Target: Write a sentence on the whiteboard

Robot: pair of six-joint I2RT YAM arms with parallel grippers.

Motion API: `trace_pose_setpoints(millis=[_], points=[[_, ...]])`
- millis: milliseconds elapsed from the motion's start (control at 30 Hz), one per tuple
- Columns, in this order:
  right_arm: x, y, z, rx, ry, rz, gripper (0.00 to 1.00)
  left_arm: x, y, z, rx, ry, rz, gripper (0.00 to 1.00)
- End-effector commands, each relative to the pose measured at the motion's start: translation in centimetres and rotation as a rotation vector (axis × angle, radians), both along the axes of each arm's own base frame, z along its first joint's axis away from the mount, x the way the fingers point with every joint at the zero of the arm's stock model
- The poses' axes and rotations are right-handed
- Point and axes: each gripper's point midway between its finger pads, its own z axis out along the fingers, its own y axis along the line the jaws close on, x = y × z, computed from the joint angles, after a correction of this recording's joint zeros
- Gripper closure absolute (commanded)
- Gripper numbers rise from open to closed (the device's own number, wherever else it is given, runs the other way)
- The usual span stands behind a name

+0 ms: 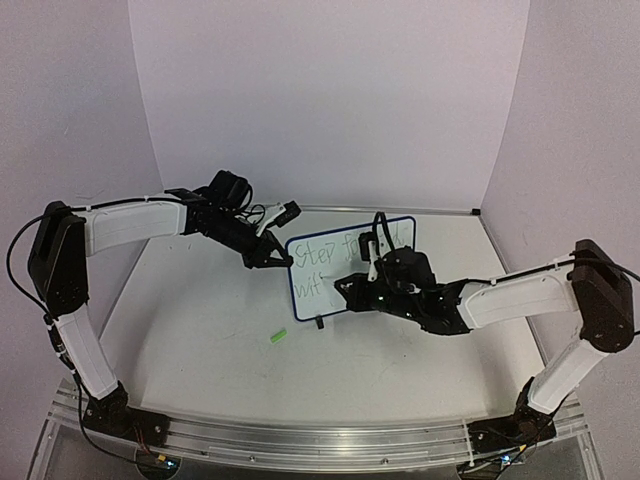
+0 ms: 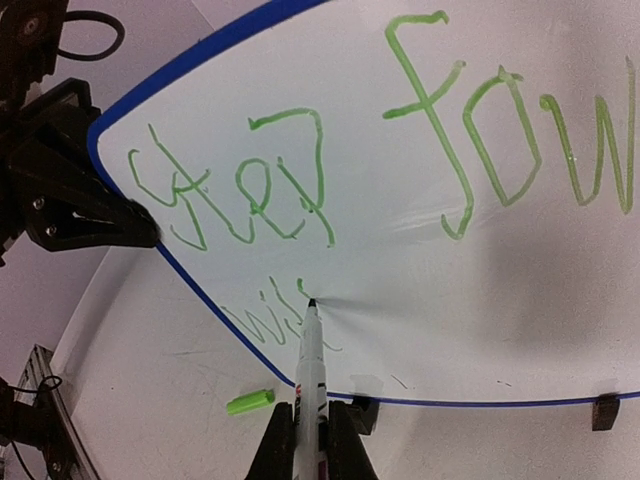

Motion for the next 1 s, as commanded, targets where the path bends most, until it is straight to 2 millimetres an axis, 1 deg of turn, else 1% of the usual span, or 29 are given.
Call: trace_pose_setpoints(millis=[0, 400, 567, 667, 967], points=[[0.1, -0.8, -2.0, -0.027, 0.038, -0.025, 1.0, -0.2, 0.0, -1.1, 0.053, 0.008, -0.004, 1.0], [-0.1, -0.7, -3.9, -0.051, 0.074, -0.023, 1.0, -0.3, 0.0, -1.0, 0.052, 0.006, -0.005, 1.0], [0.0, -0.7, -3.9, -0.051, 0.073, -0.025, 1.0, -0.3, 0.0, -0.9, 0.051, 0.003, -0.006, 1.0], [0.1, -0.7, -3.3, -0.04, 0.065, -0.027, 1.0, -0.3, 0.0, -0.9, 0.051, 0.003, -0.006, 1.0], [0.6, -0.4, 0.4, 0.022, 0.006, -0.036, 1.0, -0.2, 0.0, -0.9, 0.053, 0.003, -0.005, 1.0]])
